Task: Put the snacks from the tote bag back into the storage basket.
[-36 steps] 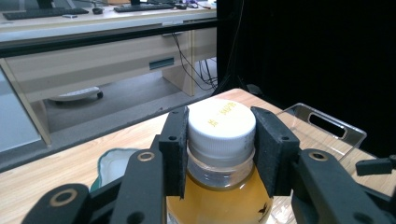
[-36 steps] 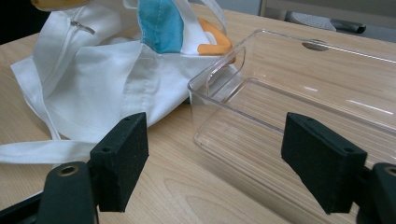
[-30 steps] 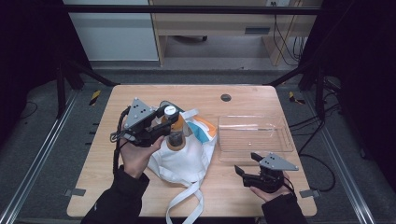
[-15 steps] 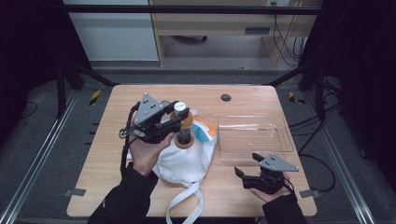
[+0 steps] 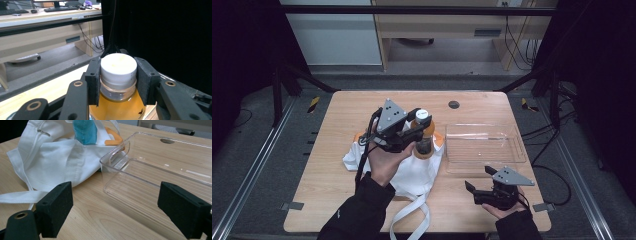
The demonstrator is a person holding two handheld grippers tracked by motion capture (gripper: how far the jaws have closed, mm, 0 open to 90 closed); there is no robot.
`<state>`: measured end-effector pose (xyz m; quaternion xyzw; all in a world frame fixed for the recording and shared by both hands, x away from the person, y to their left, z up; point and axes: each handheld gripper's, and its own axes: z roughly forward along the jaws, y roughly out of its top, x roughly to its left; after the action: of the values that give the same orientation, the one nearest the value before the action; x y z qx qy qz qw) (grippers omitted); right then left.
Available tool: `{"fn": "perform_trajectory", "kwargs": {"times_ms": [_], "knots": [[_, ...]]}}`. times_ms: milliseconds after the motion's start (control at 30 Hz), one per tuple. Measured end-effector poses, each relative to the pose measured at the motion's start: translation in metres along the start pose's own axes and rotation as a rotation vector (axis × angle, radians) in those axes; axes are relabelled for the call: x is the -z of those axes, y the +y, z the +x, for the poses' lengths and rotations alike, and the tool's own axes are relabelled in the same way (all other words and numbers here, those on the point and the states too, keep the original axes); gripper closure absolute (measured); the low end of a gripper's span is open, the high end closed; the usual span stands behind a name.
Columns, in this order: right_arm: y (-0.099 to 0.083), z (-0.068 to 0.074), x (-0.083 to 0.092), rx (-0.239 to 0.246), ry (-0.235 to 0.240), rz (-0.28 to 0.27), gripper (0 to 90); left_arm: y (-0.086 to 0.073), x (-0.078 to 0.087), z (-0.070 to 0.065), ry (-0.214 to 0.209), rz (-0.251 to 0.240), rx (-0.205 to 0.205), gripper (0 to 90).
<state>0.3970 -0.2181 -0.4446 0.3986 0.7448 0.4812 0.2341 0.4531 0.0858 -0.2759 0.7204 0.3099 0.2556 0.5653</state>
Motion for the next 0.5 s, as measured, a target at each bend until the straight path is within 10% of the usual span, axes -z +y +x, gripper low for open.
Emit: {"fn": "perform_trajectory", "kwargs": {"times_ms": [500], "knots": [[-0.002,-0.001,0.003,-0.005,0.004,-0.004,13.1,0.002,-0.025,-0.017,-0.016,0.016,-0.008,58.8]]}}
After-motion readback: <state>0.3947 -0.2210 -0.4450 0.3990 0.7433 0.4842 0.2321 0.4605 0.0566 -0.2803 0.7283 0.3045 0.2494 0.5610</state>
